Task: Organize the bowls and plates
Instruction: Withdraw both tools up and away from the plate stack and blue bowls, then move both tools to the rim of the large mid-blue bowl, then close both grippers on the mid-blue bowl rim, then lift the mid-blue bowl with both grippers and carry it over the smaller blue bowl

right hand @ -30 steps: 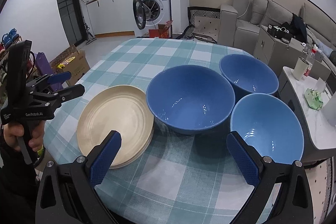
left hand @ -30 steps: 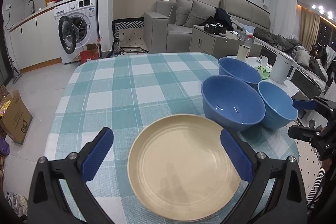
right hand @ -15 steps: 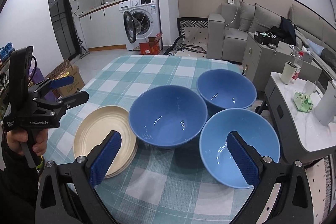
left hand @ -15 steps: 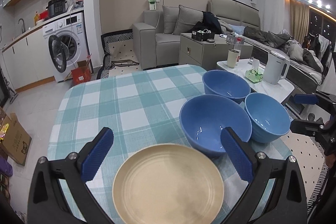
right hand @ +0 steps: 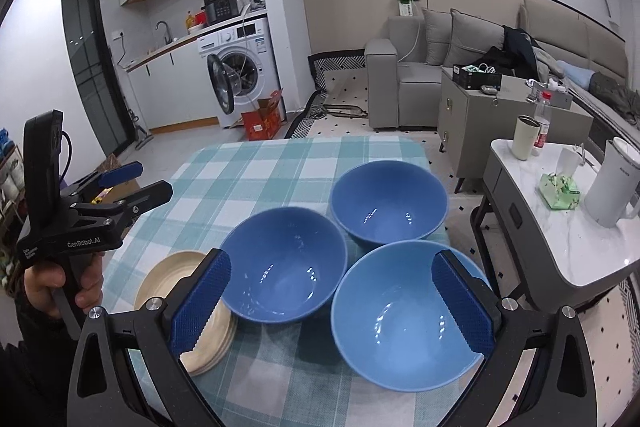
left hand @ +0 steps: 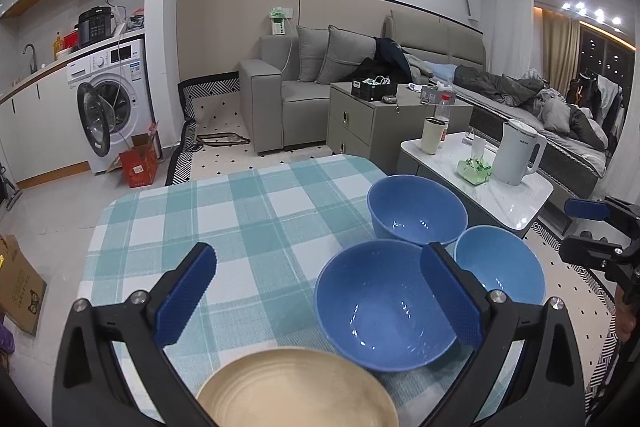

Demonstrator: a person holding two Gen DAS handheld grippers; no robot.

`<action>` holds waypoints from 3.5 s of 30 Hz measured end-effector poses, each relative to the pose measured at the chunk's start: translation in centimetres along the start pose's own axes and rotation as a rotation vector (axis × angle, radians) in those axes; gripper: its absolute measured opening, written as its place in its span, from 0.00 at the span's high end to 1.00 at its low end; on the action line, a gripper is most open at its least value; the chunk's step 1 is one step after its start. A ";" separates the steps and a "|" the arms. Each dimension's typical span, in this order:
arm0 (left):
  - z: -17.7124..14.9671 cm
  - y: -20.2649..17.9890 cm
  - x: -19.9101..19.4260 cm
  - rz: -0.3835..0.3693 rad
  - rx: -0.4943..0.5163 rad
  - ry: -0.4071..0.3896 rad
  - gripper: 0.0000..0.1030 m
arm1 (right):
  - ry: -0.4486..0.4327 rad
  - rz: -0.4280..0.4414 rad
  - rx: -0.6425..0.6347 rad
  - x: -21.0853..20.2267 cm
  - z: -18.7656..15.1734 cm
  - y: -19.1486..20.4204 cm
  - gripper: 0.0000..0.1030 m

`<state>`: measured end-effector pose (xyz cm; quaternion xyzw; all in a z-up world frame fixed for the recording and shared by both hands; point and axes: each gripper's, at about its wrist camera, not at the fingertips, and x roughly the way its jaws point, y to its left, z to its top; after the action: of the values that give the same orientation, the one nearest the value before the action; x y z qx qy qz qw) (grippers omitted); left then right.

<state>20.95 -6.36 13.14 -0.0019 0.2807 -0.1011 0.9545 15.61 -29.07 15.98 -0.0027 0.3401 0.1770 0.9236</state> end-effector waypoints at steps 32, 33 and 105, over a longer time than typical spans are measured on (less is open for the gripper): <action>5.0 -2.6 11.9 -0.075 0.052 0.115 0.00 | 0.127 -0.068 0.197 7.7 3.4 -10.2 0.01; 5.0 -2.7 12.4 -0.074 0.054 0.123 0.00 | 0.133 -0.070 0.202 8.0 3.4 -10.4 0.01; 2.3 -6.4 25.0 -0.220 0.119 0.416 0.84 | 0.310 0.006 0.331 19.4 1.6 -14.8 0.81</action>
<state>41.47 -17.61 2.11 0.0448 0.4628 -0.2191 0.8578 35.14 -36.40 3.29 0.1225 0.5023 0.1188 0.8477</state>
